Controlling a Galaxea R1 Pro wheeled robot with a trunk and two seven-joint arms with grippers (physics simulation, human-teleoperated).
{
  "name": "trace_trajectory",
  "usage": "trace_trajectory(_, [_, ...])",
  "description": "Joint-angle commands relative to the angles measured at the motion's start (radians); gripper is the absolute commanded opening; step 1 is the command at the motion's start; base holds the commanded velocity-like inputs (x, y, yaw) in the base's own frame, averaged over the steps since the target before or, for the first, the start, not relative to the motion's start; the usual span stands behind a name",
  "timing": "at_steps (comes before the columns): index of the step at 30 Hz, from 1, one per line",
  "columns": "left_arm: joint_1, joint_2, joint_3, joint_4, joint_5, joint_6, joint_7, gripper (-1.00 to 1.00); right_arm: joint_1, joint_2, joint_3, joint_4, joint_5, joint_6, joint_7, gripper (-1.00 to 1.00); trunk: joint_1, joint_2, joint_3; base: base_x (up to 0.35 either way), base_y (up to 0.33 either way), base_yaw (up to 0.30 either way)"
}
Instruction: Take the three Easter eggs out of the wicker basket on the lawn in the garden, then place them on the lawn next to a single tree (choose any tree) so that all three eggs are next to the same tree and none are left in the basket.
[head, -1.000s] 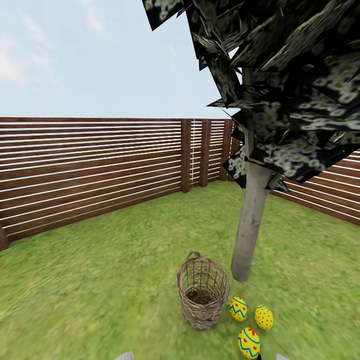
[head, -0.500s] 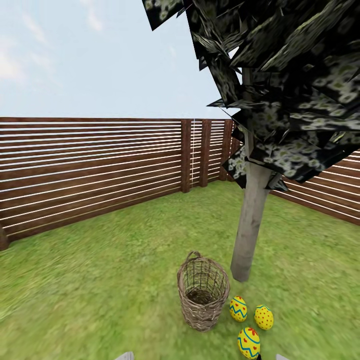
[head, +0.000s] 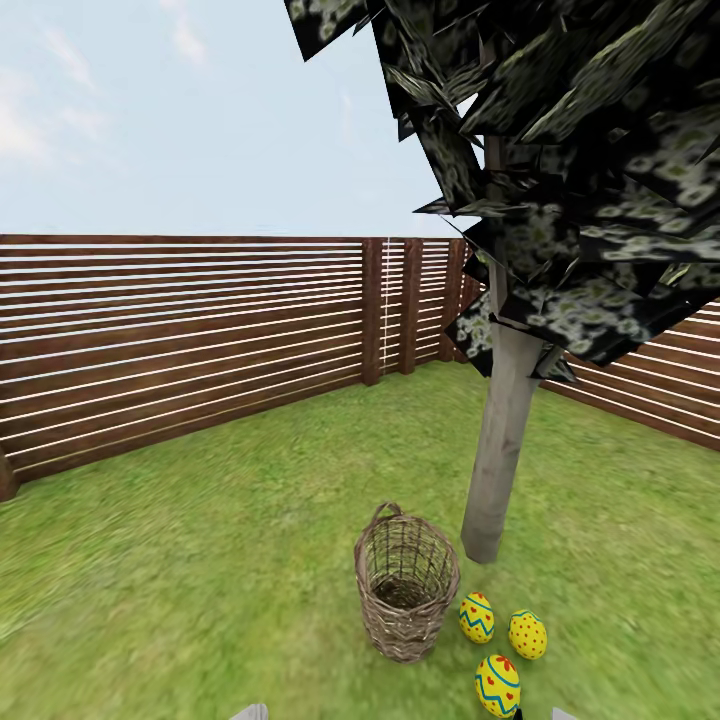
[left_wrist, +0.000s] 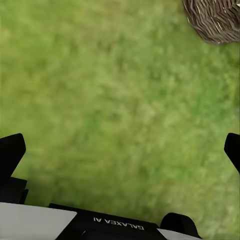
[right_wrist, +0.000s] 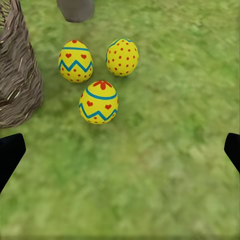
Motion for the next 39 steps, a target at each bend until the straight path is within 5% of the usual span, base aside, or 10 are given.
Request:
trace_trajectory(1, [0.000,0.000,0.009,-0.002,-0.009,0.005,-0.003,1.00,-0.001,0.000,0.008,0.002,-0.006,-0.003,-0.002,1.00,0.000,-0.001,-0.001,0.000,0.000,0.000])
trace_trajectory(39, [0.000,0.000,0.009,-0.002,-0.009,0.005,-0.002,1.00,-0.001,0.000,0.008,0.002,-0.006,-0.003,-0.002,1.00,0.000,-0.001,-0.001,0.000,0.000,0.000])
